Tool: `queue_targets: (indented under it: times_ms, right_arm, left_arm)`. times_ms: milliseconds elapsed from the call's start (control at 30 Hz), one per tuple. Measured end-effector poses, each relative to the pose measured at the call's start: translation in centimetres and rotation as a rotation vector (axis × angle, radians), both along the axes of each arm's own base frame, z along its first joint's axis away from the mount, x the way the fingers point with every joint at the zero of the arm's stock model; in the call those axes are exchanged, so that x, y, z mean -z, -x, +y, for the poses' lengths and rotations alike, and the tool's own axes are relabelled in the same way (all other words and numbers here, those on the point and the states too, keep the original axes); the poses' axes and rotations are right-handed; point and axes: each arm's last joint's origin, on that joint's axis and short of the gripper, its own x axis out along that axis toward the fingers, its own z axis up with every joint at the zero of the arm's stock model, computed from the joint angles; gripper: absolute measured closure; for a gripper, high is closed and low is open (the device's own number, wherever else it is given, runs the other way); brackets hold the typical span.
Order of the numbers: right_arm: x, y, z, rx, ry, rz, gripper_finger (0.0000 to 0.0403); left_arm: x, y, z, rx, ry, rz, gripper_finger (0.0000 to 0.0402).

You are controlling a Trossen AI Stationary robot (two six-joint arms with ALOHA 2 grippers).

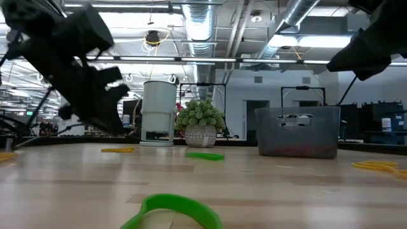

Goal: Pick and place items into bin
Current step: Put the yellow rubber band into the black bin

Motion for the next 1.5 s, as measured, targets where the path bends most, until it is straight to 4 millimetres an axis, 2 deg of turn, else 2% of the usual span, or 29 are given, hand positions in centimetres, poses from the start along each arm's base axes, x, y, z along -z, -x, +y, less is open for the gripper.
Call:
queue_targets:
  times_ms: [200, 467, 600, 733, 800, 1000, 1200, 1267, 1367, 1500]
  right_arm:
    - [0.0, 0.0, 0.1, -0.015, -0.006, 0.009, 0.0337]
    - [0.1, 0.0, 0.0, -0.015, -0.004, 0.011, 0.0337]
    - [0.1, 0.0, 0.0, -0.015, -0.004, 0.011, 0.0337]
    - [0.1, 0.0, 0.0, -0.015, -0.004, 0.011, 0.0337]
    - [0.1, 0.0, 0.0, -0.014, -0.004, 0.011, 0.0337]
    - [0.1, 0.0, 0.0, -0.014, -0.004, 0.011, 0.0337]
    - [0.1, 0.0, 0.0, -0.013, -0.002, 0.012, 0.0337]
    - [0.1, 0.0, 0.0, -0.013, -0.002, 0.012, 0.0337]
    - [0.1, 0.0, 0.0, -0.014, -0.002, 0.012, 0.0337]
    - [0.1, 0.1, 0.1, -0.016, -0.002, 0.013, 0.0337]
  left_arm:
    - [2.4, -1.8, 1.0, 0.017, 0.028, 0.003, 0.0313]
    - [3.3, -2.7, 1.4, 0.009, 0.013, -0.031, 0.0316]
    - [3.3, -2.8, 1.4, 0.041, -0.003, -0.018, 0.0343]
    - [3.1, -3.2, 1.3, 0.093, -0.019, -0.031, 0.039]
    - [2.9, -3.5, 1.3, 0.126, -0.017, -0.06, 0.0395]
    - [0.5, -6.2, 0.6, 0.288, -0.011, -0.223, 0.0401]
    - [-4.8, -10.8, -1.0, 0.499, -0.121, -0.38, 0.0401]
    - [-6.2, -11.9, -1.4, 0.538, -0.162, -0.327, 0.0401]
    - [-7.2, -12.6, -1.4, 0.501, -0.21, -0.123, 0.0402]
    - [-6.7, -11.0, -0.8, 0.318, -0.259, 0.2, 0.0401]
